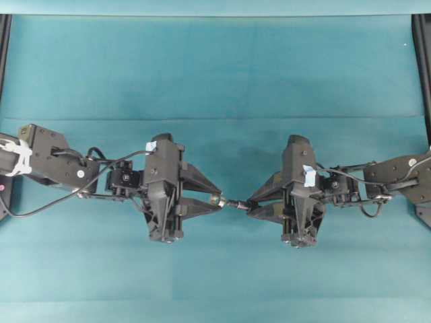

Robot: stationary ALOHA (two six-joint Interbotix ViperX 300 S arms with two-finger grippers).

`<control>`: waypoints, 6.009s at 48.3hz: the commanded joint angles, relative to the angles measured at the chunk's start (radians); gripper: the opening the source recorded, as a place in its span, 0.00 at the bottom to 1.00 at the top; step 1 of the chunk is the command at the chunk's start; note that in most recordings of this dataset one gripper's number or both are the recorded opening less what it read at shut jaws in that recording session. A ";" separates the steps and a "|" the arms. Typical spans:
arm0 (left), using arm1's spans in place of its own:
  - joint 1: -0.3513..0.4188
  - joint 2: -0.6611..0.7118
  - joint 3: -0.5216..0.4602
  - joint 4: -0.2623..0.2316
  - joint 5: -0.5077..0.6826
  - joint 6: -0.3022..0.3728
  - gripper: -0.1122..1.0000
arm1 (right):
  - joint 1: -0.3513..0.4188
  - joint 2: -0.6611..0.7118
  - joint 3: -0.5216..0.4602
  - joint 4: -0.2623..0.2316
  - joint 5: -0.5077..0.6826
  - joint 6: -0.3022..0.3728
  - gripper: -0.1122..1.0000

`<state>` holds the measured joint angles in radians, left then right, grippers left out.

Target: Insert the washer onto the shaft with both hands.

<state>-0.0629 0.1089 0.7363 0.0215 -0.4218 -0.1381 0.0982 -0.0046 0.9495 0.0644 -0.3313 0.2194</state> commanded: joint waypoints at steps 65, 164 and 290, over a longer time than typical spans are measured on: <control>0.000 0.049 -0.060 0.002 -0.008 -0.012 0.42 | 0.003 0.006 -0.029 0.000 -0.048 0.008 0.11; 0.000 0.115 -0.135 0.002 0.040 -0.006 0.42 | -0.014 0.041 -0.080 -0.003 -0.091 -0.002 0.10; 0.018 -0.221 0.156 0.002 0.310 -0.012 0.84 | 0.032 -0.051 -0.112 -0.058 0.417 -0.117 0.88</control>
<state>-0.0445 -0.0936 0.9004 0.0215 -0.1135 -0.1488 0.1365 -0.0383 0.8437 0.0077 0.0859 0.1166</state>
